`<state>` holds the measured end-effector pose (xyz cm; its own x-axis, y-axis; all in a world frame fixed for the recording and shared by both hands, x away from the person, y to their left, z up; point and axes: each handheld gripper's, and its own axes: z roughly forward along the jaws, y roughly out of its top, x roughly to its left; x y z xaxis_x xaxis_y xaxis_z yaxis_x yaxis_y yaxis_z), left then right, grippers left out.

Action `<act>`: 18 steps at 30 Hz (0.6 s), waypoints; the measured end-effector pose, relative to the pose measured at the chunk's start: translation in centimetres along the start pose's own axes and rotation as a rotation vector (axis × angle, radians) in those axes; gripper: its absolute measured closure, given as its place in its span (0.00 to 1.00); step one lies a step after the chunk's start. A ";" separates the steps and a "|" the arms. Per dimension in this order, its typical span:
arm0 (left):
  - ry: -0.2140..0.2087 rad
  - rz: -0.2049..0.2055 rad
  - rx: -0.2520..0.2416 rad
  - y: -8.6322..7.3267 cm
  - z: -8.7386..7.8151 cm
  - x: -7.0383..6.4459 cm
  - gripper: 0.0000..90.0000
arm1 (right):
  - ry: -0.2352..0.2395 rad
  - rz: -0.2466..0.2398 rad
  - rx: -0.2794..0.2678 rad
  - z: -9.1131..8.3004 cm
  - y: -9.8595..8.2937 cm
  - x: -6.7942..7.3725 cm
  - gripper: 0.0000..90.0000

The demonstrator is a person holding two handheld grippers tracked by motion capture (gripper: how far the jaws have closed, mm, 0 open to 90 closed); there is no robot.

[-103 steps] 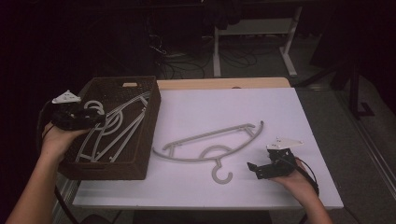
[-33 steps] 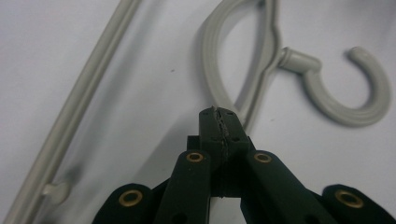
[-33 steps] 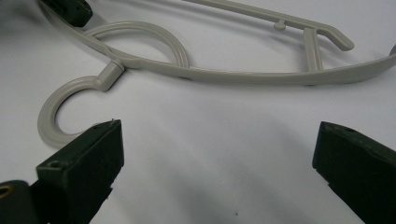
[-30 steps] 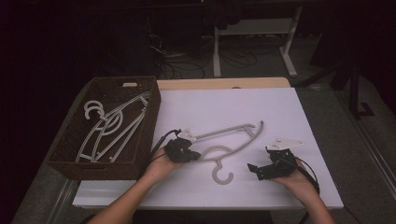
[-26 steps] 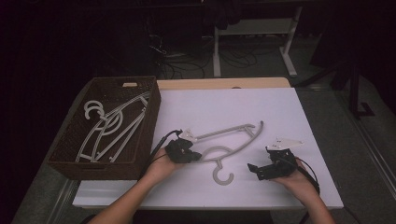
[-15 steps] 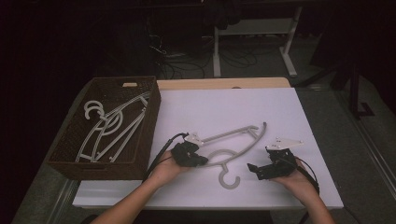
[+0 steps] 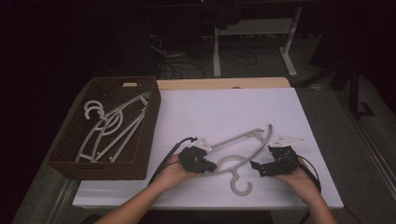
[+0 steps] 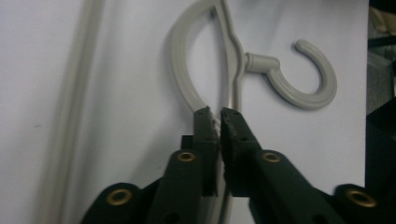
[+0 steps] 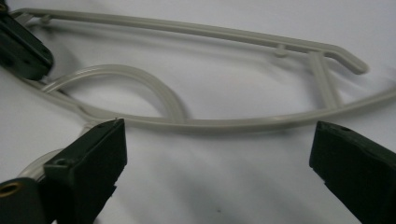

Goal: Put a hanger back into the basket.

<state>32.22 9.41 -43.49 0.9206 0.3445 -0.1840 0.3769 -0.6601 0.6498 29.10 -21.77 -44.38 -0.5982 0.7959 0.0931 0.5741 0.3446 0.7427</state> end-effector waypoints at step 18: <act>0.137 -0.090 -0.164 -1.3 -6.0 3.2 0.26 | -0.166 0.169 0.142 1.8 1.8 -5.2 0.99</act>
<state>34.04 15.38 -40.43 0.8573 0.4919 -0.1517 0.4245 -0.5089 0.7489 34.20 -24.41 -44.73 -0.3942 0.9147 0.0892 0.7375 0.2569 0.6246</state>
